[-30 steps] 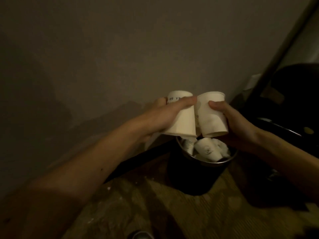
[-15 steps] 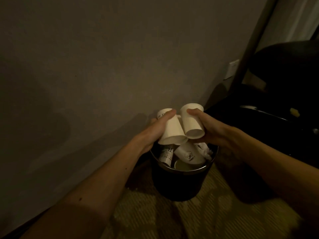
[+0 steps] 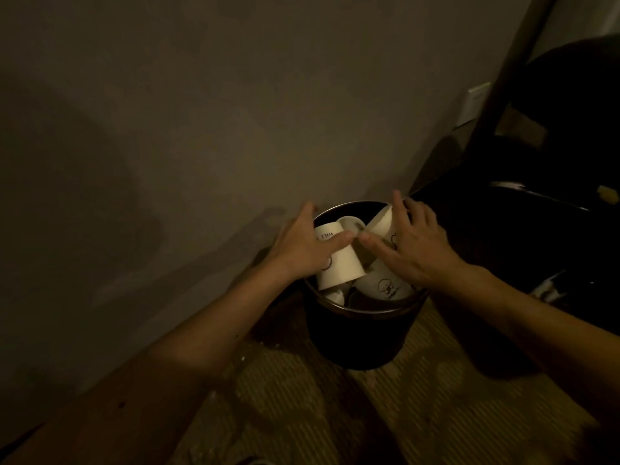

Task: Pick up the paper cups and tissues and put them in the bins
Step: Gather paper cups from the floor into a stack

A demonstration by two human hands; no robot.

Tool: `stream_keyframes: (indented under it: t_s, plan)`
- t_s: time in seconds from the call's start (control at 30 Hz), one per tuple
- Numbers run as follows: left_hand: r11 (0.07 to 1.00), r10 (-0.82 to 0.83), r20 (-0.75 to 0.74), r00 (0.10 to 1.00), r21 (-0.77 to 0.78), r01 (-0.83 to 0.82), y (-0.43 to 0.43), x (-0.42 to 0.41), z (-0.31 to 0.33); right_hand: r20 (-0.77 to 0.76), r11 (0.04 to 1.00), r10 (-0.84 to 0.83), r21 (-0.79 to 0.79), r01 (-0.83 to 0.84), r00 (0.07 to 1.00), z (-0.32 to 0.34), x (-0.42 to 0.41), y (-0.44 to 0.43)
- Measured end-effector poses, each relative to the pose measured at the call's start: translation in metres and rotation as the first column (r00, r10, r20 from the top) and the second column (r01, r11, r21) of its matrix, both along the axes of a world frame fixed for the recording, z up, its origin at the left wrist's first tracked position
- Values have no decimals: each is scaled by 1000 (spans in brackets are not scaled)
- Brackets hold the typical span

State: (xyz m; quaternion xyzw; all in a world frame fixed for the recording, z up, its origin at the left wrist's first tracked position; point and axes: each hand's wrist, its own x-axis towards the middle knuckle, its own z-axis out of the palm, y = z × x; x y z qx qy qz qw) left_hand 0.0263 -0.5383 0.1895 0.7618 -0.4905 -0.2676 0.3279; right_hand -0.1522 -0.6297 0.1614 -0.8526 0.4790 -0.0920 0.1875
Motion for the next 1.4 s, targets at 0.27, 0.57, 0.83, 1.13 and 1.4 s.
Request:
stream_keyframes:
  t_s: [0.27,0.57,0.83,1.13,1.4]
  plan:
    - [991,-118,485,866,4,132,12,4,-22,-174,994,77,-58,-88,982,-10,5,-4]
    - [995,3,257,966,-100,24,23,7,-24,-171,993,-3,-116,-17,985,9,0,-2]
    - [998,38,627,778,-59,-1,145,73,148,518,907,397,-95,-411,757,90,82,129]
    - [897,210,831,515,45,-439,510,156,222,591,252,779,14,-968,212,132,286,376]
    - [369,732,625,270,-30,-929,799,170,96,346,-261,914,106,-959,-210,69,428,635]
